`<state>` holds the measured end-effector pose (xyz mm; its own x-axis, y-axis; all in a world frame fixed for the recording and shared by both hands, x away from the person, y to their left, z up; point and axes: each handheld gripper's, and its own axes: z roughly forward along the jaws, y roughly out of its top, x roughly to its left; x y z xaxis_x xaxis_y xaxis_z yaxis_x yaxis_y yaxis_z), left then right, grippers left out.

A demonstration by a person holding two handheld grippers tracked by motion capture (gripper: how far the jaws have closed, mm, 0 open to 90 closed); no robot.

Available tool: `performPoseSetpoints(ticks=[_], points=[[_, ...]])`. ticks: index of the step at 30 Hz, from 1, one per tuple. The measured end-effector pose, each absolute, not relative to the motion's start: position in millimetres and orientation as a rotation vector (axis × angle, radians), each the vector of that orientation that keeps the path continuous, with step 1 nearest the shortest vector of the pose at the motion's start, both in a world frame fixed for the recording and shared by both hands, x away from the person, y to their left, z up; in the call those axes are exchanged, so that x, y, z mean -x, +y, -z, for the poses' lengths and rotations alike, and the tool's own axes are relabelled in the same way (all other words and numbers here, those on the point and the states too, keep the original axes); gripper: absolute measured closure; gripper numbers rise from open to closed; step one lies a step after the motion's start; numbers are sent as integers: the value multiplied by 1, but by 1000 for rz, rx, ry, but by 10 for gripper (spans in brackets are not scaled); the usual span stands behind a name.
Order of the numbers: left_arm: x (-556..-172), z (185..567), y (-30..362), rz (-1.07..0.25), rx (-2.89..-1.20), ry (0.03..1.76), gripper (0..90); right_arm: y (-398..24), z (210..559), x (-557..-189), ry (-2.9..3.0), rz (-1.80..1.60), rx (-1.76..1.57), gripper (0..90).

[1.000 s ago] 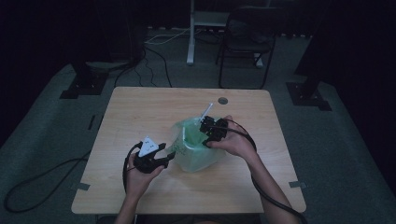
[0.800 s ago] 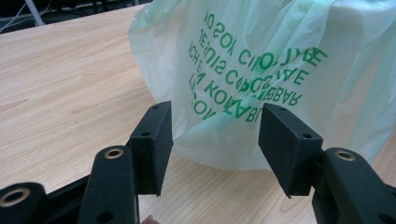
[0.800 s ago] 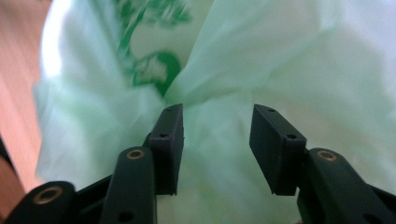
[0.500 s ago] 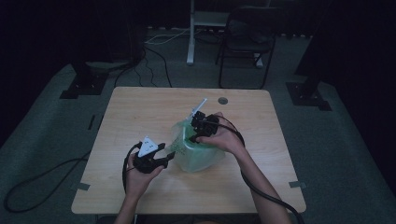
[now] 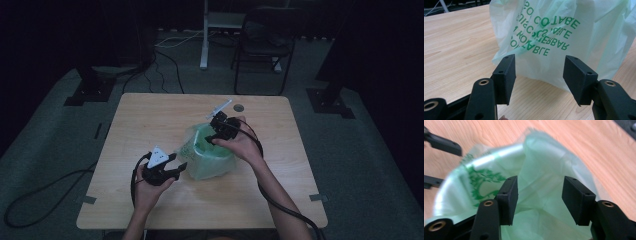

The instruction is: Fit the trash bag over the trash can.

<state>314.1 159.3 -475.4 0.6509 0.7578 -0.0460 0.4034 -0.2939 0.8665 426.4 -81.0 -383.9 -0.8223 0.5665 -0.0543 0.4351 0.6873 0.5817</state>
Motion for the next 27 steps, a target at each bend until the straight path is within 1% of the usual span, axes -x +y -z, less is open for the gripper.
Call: performPoseSetpoints(ticks=[10,20,27], points=[[-314,476,159,-471,-1925,911,446,-98,354,-422,2515,-1110,-833,427],[-314,476,159,-470,-1923,913,446,-113,349,-424,2349,-1217,-969,402],[-315,476,159,-471,-1923,912,445,-114,349,-424,2340,-1228,-980,398]])
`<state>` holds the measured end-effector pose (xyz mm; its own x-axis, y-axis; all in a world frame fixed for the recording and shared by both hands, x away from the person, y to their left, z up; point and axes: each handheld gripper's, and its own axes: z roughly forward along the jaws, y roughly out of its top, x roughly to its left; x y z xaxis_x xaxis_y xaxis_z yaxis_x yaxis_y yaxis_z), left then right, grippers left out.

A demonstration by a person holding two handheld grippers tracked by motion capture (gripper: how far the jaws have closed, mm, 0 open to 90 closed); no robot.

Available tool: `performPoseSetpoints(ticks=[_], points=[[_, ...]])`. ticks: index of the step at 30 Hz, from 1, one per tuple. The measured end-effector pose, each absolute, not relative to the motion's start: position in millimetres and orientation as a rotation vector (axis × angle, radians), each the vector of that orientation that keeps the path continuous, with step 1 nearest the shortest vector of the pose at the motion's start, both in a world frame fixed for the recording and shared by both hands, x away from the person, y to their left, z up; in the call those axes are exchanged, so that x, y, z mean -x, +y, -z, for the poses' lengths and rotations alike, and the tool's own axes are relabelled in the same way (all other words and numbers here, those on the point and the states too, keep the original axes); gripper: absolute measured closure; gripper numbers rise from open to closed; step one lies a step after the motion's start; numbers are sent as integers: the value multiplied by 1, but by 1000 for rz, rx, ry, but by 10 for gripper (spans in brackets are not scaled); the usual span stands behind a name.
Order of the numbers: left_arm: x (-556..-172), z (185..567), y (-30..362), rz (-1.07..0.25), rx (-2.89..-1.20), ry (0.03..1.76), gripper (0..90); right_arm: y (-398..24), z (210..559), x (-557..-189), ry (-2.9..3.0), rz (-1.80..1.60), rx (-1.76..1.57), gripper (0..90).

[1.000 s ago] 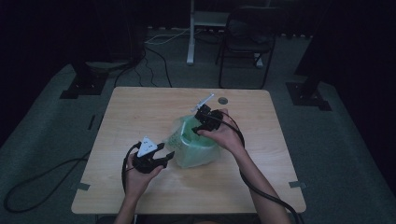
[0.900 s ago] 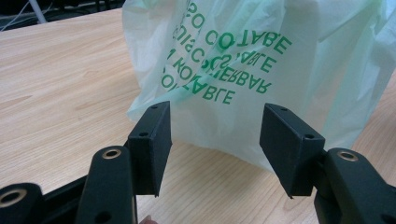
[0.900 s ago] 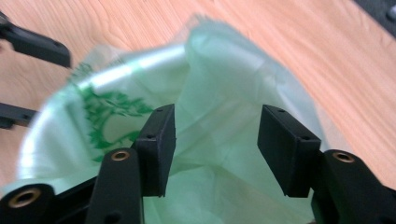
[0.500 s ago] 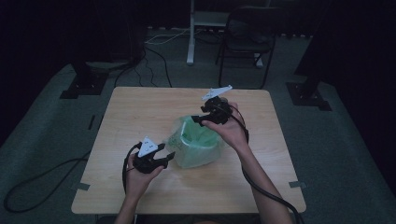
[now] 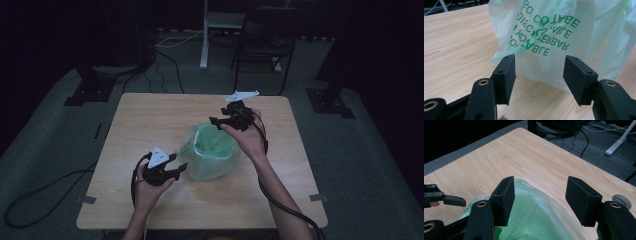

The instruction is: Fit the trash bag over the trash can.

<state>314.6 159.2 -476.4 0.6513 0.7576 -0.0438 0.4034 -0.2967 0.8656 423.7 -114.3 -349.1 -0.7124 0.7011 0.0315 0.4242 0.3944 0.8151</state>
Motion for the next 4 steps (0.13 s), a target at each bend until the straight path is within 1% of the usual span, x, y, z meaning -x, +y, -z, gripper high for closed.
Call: performPoseSetpoints(ticks=[4], points=[[-315,476,159,-471,-1924,912,445,-115,350,-424,2340,-1227,-979,395]])
